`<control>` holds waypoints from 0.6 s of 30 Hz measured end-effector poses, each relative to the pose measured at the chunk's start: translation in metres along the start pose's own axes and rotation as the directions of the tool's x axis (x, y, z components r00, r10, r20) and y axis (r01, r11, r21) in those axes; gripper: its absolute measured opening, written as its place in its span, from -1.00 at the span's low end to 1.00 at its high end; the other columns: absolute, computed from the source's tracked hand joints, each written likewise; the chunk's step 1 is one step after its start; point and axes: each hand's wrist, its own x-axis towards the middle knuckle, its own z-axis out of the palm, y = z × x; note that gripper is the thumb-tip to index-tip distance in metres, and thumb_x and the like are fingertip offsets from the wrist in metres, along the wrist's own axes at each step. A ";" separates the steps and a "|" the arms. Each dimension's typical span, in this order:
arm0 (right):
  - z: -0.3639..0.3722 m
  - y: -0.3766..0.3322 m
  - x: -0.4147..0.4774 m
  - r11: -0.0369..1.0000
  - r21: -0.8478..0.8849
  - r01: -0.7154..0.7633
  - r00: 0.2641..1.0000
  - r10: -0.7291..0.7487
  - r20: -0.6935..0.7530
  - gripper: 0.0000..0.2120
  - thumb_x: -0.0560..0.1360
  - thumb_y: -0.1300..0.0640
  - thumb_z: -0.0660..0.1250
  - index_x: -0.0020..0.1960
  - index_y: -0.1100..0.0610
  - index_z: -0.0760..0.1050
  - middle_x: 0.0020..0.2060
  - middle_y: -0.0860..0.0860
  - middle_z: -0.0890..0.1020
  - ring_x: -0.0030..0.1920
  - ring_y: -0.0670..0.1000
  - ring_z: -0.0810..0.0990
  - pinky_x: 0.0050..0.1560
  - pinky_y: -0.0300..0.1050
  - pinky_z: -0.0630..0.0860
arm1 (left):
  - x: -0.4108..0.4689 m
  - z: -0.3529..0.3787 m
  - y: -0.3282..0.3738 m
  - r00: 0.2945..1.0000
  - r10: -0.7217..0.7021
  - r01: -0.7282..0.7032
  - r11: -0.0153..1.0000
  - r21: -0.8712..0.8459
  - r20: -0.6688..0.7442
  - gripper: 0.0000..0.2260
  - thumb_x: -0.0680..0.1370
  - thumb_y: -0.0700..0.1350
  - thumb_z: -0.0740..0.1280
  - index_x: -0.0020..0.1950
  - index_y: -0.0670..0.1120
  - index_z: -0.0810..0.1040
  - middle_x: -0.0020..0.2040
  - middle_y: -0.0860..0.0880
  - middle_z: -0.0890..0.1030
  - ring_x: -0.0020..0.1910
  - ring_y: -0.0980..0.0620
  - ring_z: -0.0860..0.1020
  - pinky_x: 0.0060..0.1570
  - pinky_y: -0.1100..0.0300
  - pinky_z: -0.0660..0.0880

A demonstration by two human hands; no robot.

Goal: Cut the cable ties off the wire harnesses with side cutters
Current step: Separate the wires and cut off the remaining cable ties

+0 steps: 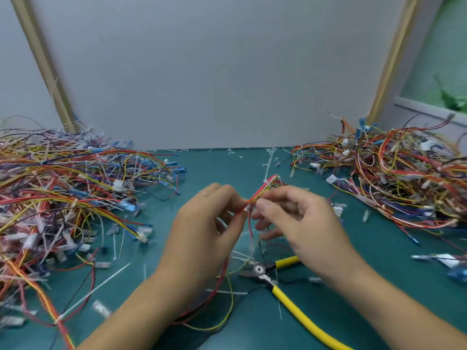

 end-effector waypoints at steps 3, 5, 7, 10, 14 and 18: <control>-0.002 -0.002 -0.003 0.999 0.014 0.035 0.999 -0.034 -0.030 -0.73 0.44 -0.02 0.43 -0.15 0.21 0.63 -0.32 0.09 0.70 -0.32 0.01 0.69 -0.32 -0.12 0.64 | -0.004 -0.001 0.007 0.986 0.153 -0.165 0.956 0.243 0.069 -0.94 0.51 -0.14 0.37 -0.16 -0.05 0.55 -0.25 0.06 0.45 -0.36 -0.03 0.46 -0.41 0.04 0.50; -0.003 -0.003 -0.005 0.999 -0.008 0.036 0.997 -0.037 -0.069 -0.71 0.52 0.02 0.41 -0.20 0.25 0.62 -0.37 0.10 0.68 -0.37 0.03 0.66 -0.38 -0.12 0.62 | -0.003 -0.003 0.010 0.974 0.198 -0.225 0.911 0.345 0.114 -0.92 0.51 -0.18 0.39 -0.18 -0.10 0.57 -0.27 0.00 0.41 -0.41 -0.13 0.38 -0.51 0.01 0.45; -0.005 -0.001 -0.005 1.000 -0.001 0.000 0.995 0.000 -0.100 -0.69 0.56 0.07 0.38 -0.24 0.27 0.60 -0.41 0.11 0.66 -0.44 0.04 0.60 -0.46 -0.12 0.57 | -0.003 -0.005 0.013 0.961 0.225 -0.273 0.868 0.414 0.162 -0.85 0.42 -0.29 0.48 -0.23 -0.12 0.54 -0.29 -0.01 0.32 -0.42 -0.11 0.25 -0.60 0.06 0.38; -0.009 -0.001 -0.006 0.998 0.014 -0.067 0.987 0.068 -0.146 -0.71 0.55 0.12 0.37 -0.29 0.25 0.58 -0.48 0.09 0.58 -0.52 0.04 0.51 -0.55 -0.14 0.49 | -0.001 -0.009 0.015 0.941 0.264 -0.336 0.798 0.500 0.212 -0.72 0.25 -0.38 0.56 -0.26 -0.11 0.53 -0.25 0.02 0.20 -0.27 0.02 0.04 -0.57 0.18 0.15; -0.011 -0.001 -0.005 0.990 0.060 -0.127 0.982 0.134 -0.133 -0.74 0.53 0.25 0.30 -0.32 0.28 0.57 -0.50 0.14 0.56 -0.55 0.05 0.48 -0.59 -0.17 0.44 | -0.001 -0.010 0.014 0.914 0.305 -0.406 0.723 0.559 0.269 -0.78 0.31 -0.32 0.51 -0.24 -0.09 0.51 -0.27 0.01 0.23 -0.29 0.01 0.08 -0.40 0.16 0.07; -0.011 -0.003 -0.005 0.978 0.156 -0.138 0.990 0.141 -0.008 -0.74 0.57 0.33 0.26 -0.26 0.32 0.60 -0.42 0.16 0.61 -0.48 0.02 0.53 -0.53 -0.20 0.50 | -0.003 -0.013 0.014 0.960 0.213 -0.272 0.862 0.427 0.181 -0.65 0.49 0.23 0.37 -0.26 -0.04 0.54 -0.27 0.02 0.44 -0.30 -0.03 0.41 -0.21 0.15 0.32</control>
